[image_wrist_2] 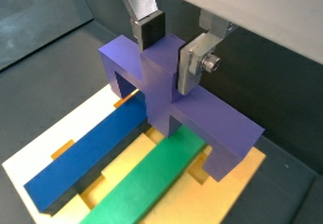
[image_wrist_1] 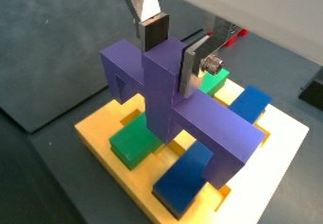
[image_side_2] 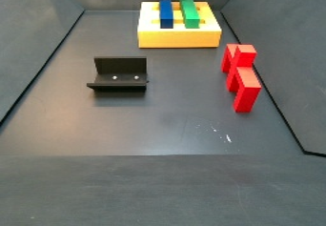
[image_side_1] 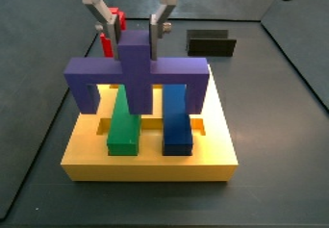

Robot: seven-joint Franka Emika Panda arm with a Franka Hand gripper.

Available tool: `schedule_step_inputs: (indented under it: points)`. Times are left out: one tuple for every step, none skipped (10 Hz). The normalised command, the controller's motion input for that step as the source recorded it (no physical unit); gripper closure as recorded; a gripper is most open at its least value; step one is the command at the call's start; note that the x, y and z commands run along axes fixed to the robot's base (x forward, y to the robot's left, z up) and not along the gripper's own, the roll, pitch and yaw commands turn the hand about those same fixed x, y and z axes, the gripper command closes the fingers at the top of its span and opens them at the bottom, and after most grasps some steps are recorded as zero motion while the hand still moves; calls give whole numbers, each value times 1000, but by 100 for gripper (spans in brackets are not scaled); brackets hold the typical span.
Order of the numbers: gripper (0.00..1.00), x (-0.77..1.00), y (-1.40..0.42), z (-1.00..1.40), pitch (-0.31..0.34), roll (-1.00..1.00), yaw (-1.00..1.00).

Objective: Pick up the purple object. Move up. Move to above the board. Insert the purple object.
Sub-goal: Insert the purple object.

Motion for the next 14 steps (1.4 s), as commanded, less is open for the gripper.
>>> schedule_step_inputs:
  points:
    - [100, 294, -129, -166, -4, -34, 97]
    - [100, 266, -111, -174, -1, -1, 114]
    - [100, 137, -43, -186, 0, 20, 97]
    - [100, 74, -9, -166, 0, 96, 71]
    - [100, 0, 0, -154, 0, 103, 86]
    - [100, 0, 0, -140, 0, 64, 74]
    - [100, 9, 0, -183, 0, 39, 71]
    - [100, 189, 0, -209, 0, 6, 80]
    - [100, 66, 0, -189, 0, 0, 40]
    - [100, 0, 0, -174, 0, 21, 31]
    - [100, -11, 0, -186, 0, 30, 6]
    - [100, 0, 0, -209, 0, 36, 0]
    - [100, 0, 0, -206, 0, 41, 0]
    - [100, 0, 0, -189, 0, 31, 0]
